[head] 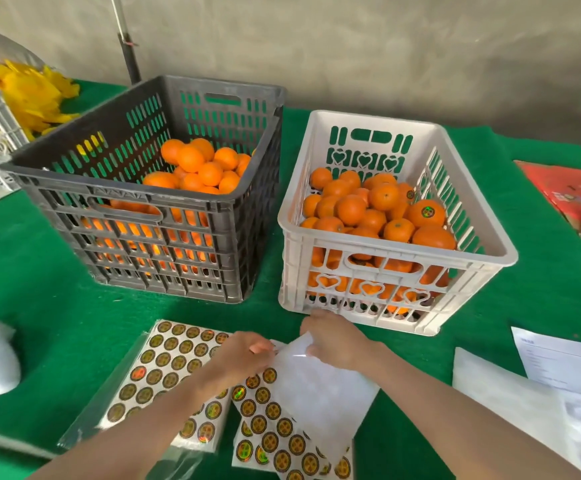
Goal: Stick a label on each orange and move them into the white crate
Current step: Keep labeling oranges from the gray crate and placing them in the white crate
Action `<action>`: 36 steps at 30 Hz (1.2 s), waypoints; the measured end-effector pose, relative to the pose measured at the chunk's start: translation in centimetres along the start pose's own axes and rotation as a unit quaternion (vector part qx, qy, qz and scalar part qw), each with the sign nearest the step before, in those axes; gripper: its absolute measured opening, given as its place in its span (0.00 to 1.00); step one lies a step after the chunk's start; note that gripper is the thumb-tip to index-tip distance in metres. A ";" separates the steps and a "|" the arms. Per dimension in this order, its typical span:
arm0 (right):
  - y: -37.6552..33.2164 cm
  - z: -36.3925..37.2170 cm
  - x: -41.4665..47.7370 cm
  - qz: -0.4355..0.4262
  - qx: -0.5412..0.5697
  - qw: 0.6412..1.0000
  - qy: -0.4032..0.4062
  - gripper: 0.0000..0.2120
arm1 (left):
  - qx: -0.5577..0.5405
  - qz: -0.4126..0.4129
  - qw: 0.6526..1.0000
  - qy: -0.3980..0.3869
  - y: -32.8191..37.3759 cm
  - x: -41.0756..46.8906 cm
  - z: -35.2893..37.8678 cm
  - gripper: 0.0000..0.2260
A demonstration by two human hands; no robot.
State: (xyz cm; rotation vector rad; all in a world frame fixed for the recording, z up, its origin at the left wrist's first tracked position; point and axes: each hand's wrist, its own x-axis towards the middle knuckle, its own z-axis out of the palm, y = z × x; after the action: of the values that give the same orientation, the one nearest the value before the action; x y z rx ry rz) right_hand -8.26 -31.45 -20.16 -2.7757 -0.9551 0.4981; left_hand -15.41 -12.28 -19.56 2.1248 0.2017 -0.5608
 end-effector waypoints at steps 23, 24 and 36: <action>-6.0 1.7 -3.1 0.075 0.060 0.976 0.193 0.14 | -0.315 -0.157 0.936 -0.016 3.1 0.6 0.6 0.04; -6.0 1.8 -3.2 0.066 0.049 0.977 0.196 0.14 | -0.315 -0.162 0.935 -0.013 3.2 0.6 0.6 0.04; -7.2 1.5 -3.8 -0.013 -0.003 0.947 0.321 0.15 | -0.288 -0.193 0.938 -0.017 3.4 1.2 0.8 0.11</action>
State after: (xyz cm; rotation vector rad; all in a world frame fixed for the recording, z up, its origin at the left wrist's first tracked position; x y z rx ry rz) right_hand -15.69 -28.13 -18.67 -2.6282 -0.8163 -0.4014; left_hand -13.49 -14.98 -18.03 1.5049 0.6879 -0.6662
